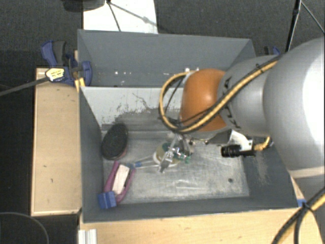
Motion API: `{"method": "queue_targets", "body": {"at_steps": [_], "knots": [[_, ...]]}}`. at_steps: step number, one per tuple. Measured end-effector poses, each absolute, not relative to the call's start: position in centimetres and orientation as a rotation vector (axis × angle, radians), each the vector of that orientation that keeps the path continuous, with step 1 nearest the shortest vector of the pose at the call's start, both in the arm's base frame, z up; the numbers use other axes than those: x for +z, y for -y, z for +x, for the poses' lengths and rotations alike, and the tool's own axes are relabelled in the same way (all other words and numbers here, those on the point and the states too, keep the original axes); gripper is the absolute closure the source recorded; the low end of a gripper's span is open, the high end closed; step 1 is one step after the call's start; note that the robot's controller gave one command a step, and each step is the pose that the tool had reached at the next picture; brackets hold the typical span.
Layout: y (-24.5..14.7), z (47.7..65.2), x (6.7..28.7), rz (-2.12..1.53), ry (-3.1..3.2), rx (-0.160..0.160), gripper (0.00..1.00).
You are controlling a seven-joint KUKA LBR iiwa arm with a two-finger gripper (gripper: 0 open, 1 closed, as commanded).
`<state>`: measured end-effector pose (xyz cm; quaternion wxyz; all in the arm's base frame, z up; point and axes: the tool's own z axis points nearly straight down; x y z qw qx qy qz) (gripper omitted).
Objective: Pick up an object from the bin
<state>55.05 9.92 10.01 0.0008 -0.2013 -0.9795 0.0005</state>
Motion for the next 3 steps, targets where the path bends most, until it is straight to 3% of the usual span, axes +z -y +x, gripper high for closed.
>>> {"method": "queue_targets", "body": {"at_steps": [1, 2, 3], "knots": [[-9.20, 54.93, 7.34, -0.762, 3.050, -0.005, 0.00], [-9.28, 55.05, 7.52, -0.763, 3.052, -0.005, 0.00], [-9.22, 55.26, 7.66, -0.771, 3.056, -0.007, 1.00]]}}
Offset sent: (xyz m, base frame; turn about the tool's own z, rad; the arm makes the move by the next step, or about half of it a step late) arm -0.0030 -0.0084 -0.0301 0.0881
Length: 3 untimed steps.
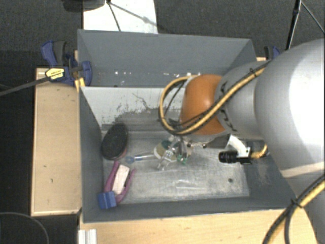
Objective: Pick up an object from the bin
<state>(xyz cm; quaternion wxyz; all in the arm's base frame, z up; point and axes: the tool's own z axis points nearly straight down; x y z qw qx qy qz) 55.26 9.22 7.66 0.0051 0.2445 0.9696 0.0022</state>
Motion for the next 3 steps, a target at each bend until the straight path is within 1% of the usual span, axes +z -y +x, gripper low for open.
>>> {"method": "queue_targets", "body": {"at_steps": [2, 3], "knots": [[-9.2, 55.4, 9.8, 0.772, -3.040, 0.003, 1.00], [-9.2, 55.6, 18.3, 0.762, -3.039, 0.006, 1.00]]}}
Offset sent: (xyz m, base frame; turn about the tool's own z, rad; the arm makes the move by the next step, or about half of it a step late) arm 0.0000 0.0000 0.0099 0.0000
